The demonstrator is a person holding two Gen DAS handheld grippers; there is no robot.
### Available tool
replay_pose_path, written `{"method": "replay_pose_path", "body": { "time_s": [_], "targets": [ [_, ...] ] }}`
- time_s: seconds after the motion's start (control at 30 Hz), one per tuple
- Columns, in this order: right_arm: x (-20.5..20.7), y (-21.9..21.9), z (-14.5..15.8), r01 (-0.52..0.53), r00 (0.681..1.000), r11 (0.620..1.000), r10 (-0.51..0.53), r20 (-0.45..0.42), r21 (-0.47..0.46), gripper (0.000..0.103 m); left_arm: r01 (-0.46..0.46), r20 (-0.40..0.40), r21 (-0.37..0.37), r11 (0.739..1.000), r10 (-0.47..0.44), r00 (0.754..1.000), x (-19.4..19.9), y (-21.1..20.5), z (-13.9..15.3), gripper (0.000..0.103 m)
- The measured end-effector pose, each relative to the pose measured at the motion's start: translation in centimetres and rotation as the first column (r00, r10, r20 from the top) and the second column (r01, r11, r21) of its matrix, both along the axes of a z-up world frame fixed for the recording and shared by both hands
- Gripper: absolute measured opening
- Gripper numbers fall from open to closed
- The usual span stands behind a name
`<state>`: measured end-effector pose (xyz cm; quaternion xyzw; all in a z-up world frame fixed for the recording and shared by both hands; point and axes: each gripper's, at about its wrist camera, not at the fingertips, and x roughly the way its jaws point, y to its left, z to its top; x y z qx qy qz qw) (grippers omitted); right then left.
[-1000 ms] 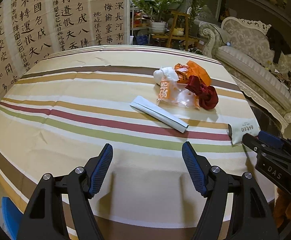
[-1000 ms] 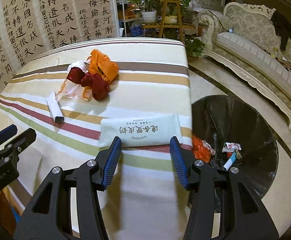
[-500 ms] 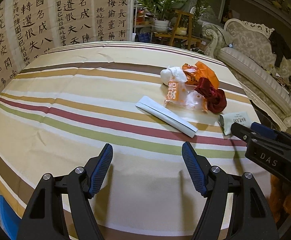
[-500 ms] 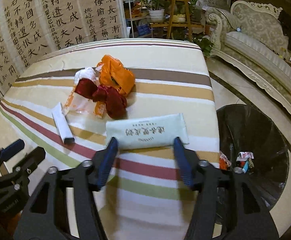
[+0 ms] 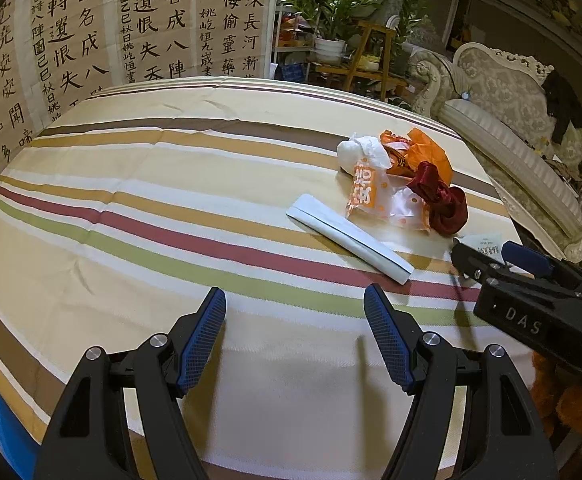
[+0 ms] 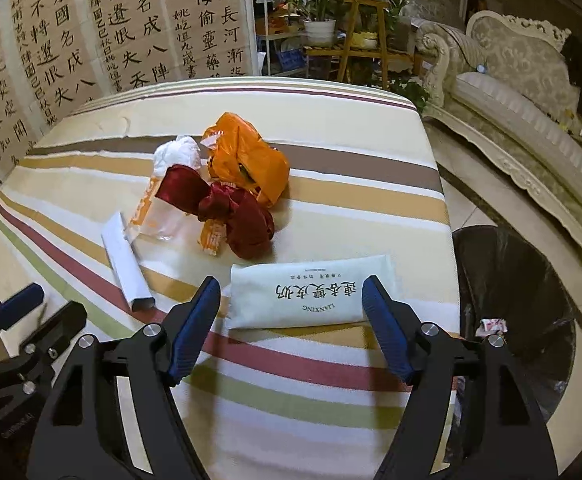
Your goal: Collect trash
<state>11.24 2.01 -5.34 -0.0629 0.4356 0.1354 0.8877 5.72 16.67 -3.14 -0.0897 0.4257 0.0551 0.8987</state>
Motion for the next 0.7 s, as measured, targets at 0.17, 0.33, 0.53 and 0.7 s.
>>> {"method": "replay_pose_path", "body": {
  "time_s": [0.17, 0.33, 0.53, 0.7],
  "targets": [
    [-0.5, 0.4, 0.0, -0.019, 1.000, 0.999, 0.020, 0.018, -0.034, 0.051, 0.000, -0.001, -0.002, 1.000, 0.000, 1.000, 0.2, 0.0, 0.1, 0.070],
    [-0.9, 0.7, 0.1, -0.043, 0.999, 0.999, 0.044, 0.022, -0.033, 0.026, -0.001, 0.001, 0.000, 1.000, 0.001, 1.000, 0.1, 0.0, 0.0, 0.070],
    [-0.8, -0.2, 0.2, -0.036, 0.999, 0.999, 0.036, 0.012, 0.001, 0.007, -0.006, -0.004, 0.001, 1.000, 0.006, 1.000, 0.3, -0.1, -0.1, 0.070],
    [-1.3, -0.9, 0.5, -0.043, 0.999, 0.999, 0.043, 0.010, 0.017, 0.008, -0.006, -0.006, 0.003, 1.000, 0.006, 1.000, 0.4, -0.1, -0.1, 0.070]
  ]
}}
